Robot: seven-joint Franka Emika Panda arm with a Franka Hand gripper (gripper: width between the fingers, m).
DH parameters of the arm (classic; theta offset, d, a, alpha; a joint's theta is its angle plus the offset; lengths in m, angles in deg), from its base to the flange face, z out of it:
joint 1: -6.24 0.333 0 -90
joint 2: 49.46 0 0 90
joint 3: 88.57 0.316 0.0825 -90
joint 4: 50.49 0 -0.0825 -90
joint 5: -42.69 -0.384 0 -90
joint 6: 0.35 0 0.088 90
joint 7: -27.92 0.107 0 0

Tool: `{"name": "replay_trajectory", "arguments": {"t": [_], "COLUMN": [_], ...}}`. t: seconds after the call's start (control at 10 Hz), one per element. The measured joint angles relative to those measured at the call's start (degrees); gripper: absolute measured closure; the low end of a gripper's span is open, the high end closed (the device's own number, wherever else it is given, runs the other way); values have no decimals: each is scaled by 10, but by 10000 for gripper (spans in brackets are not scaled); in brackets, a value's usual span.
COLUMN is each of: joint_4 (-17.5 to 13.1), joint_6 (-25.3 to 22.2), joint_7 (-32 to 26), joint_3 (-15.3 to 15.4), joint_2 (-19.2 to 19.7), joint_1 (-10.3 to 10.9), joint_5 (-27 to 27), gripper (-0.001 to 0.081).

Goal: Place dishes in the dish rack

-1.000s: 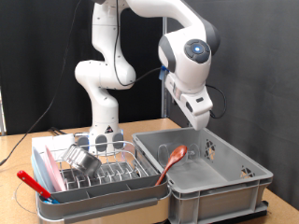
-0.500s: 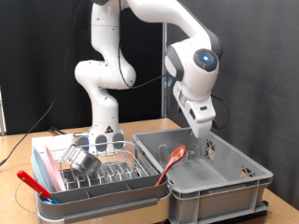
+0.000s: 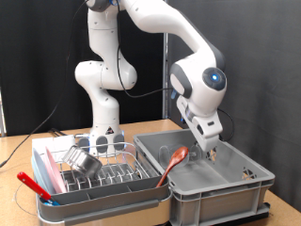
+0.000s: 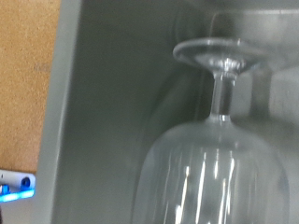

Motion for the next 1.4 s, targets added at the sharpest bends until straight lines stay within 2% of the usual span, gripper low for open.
{"name": "replay_trajectory", "arguments": {"t": [0.3, 0.7, 1.4], "joint_4": [13, 42, 49], "joint_6": [28, 101, 126], "joint_7": [14, 56, 95], "joint_3": [0, -7, -31], "joint_2": [36, 63, 119], "joint_1": [23, 43, 65], "joint_5": [16, 45, 76], "gripper": [3, 3, 3]}}
